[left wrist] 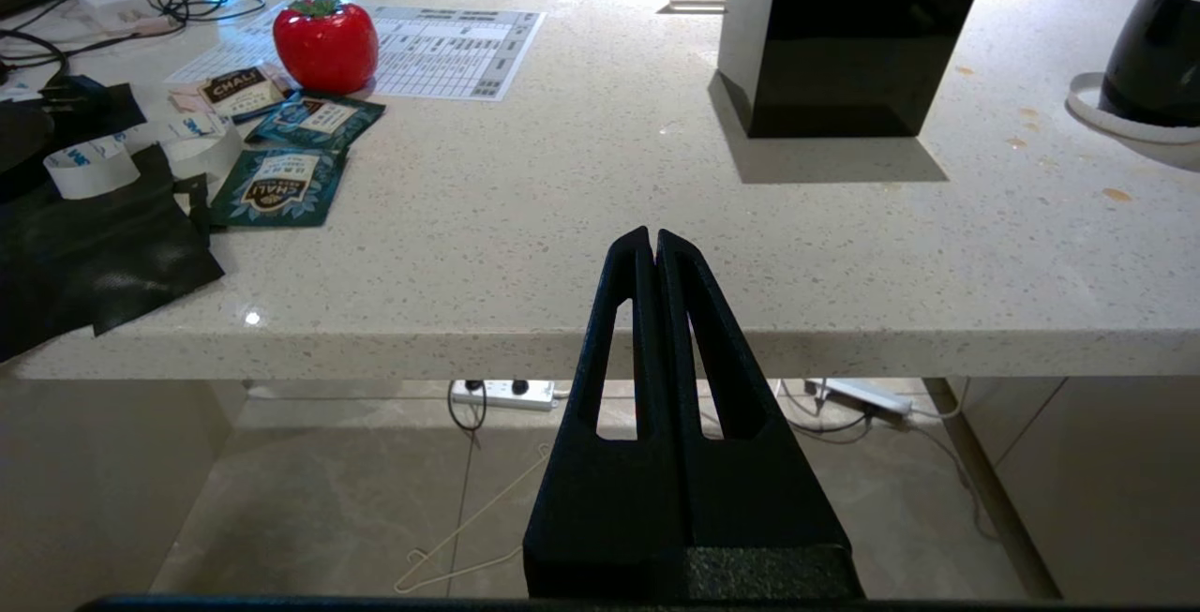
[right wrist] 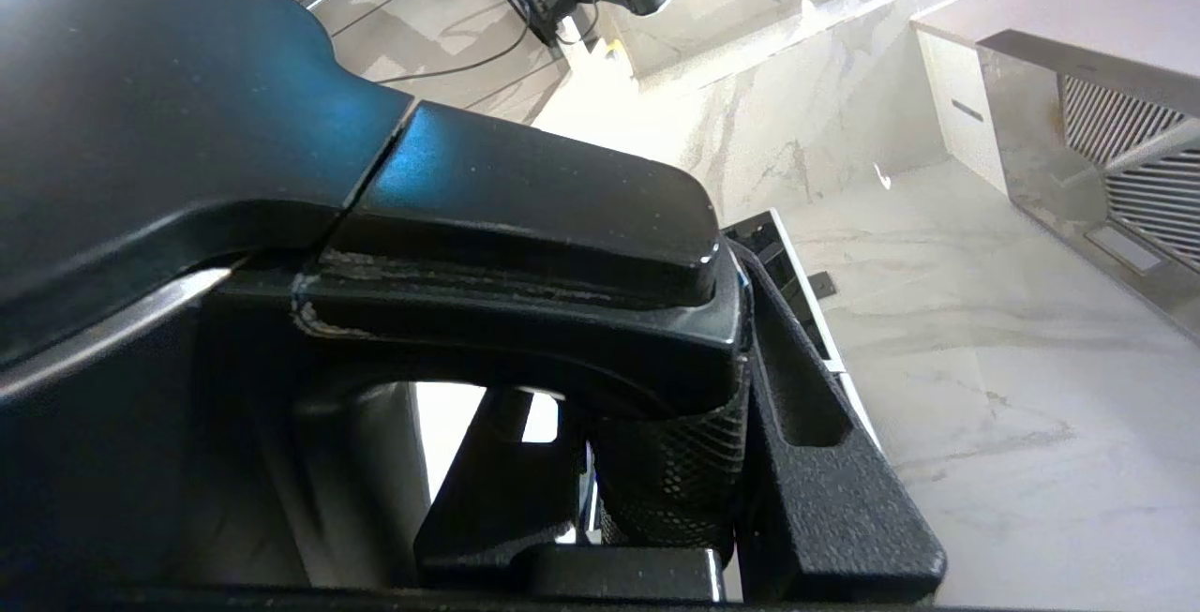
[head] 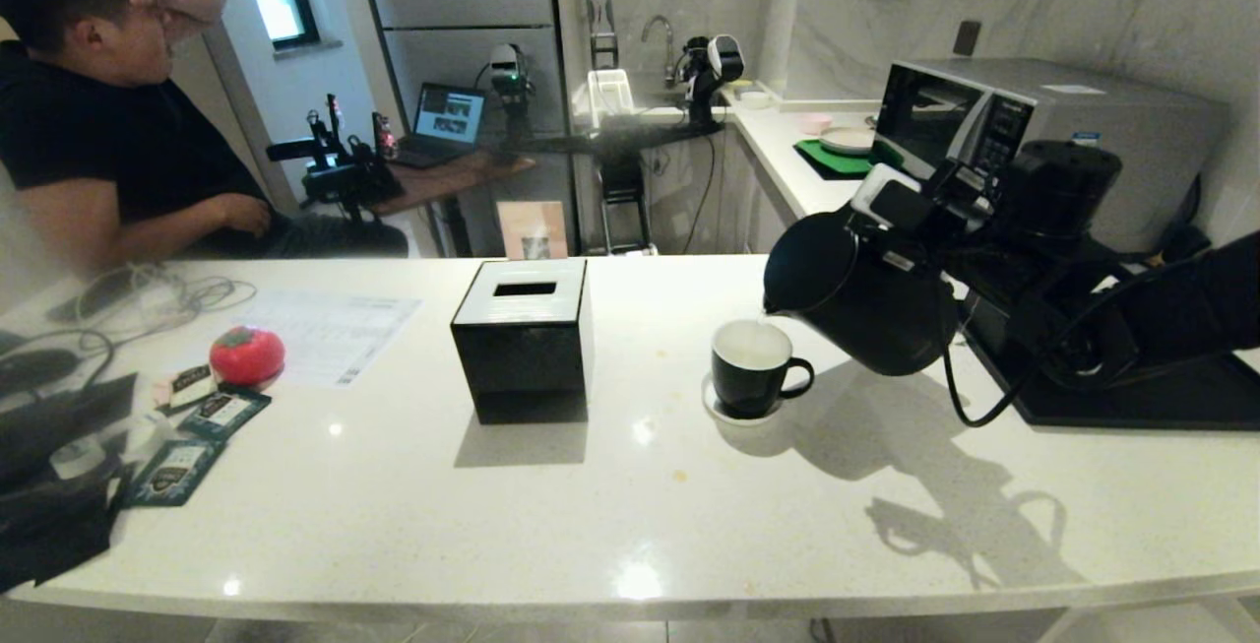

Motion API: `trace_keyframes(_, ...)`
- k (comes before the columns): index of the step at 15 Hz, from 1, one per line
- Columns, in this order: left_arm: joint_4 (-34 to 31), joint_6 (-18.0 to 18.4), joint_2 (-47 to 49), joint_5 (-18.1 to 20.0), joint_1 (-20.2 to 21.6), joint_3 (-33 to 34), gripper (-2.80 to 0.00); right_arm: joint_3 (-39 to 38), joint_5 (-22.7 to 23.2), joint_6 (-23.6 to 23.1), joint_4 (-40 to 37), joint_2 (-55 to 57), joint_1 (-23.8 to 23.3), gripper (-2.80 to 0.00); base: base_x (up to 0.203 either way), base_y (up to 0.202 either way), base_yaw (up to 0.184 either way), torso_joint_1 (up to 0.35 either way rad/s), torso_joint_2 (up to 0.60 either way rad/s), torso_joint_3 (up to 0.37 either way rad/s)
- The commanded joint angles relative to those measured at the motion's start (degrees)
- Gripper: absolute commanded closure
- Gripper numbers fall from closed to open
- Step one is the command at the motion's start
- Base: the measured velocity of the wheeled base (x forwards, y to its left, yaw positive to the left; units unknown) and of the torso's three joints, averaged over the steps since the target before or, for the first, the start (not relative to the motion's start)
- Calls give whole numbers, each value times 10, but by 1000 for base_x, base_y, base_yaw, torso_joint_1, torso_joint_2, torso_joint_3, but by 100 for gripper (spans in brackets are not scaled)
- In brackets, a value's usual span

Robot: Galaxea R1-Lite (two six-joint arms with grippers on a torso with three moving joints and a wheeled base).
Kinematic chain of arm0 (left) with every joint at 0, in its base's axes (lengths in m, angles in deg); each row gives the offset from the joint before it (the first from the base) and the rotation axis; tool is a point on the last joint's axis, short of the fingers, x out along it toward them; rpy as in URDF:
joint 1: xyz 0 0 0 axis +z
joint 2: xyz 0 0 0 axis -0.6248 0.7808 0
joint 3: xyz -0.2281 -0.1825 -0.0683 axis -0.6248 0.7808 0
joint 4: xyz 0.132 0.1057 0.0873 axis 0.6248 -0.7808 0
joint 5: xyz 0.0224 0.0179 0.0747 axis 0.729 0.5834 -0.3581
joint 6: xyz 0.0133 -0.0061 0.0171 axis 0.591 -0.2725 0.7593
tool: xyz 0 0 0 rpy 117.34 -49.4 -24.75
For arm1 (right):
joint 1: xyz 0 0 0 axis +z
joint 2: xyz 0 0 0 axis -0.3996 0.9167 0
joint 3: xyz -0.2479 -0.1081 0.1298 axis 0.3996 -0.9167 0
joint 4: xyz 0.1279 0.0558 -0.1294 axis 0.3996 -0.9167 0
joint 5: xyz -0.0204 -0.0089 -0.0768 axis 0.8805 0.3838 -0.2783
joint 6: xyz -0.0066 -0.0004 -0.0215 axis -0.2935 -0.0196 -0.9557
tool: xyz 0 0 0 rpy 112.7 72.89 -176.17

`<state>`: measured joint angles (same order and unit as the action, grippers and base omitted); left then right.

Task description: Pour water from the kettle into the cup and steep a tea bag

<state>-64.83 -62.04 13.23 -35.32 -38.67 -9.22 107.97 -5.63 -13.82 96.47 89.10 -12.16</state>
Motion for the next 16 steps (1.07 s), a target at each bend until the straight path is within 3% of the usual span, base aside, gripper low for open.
trace_keyframes(1,0,0,0,1,0,0,0,-2,0,-4,3,0,0,0,0,0,0,0,0,0)
trace_keyframes(16,0,0,0,0,0,0,0,-4,0,-22,5,1,0,0,0,0,0,0,0,0)
